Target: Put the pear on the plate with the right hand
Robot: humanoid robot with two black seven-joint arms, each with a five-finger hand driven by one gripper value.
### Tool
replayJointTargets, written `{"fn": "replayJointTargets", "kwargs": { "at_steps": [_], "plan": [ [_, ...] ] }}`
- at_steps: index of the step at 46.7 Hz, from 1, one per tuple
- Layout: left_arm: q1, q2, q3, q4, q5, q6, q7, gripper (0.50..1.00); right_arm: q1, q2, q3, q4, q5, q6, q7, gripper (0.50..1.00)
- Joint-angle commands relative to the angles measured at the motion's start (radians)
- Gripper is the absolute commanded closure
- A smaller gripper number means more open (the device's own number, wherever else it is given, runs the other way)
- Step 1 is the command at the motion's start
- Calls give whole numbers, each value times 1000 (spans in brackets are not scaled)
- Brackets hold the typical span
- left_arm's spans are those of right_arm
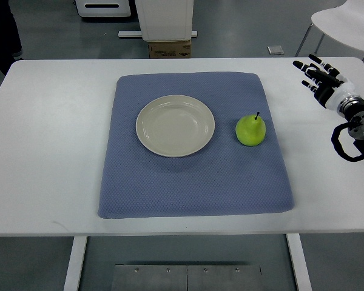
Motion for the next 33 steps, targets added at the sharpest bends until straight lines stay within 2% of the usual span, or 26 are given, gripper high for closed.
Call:
{"fn": "replayJointTargets", "kwargs": {
  "at_steps": [1,33],
  "plan": [
    [6,0,1,0,-1,0,0,500,0,0,0,0,1,0,0,500],
    [6,0,0,2,-1,0,0,500,0,-1,0,-5,-1,0,5,500]
  ]
}}
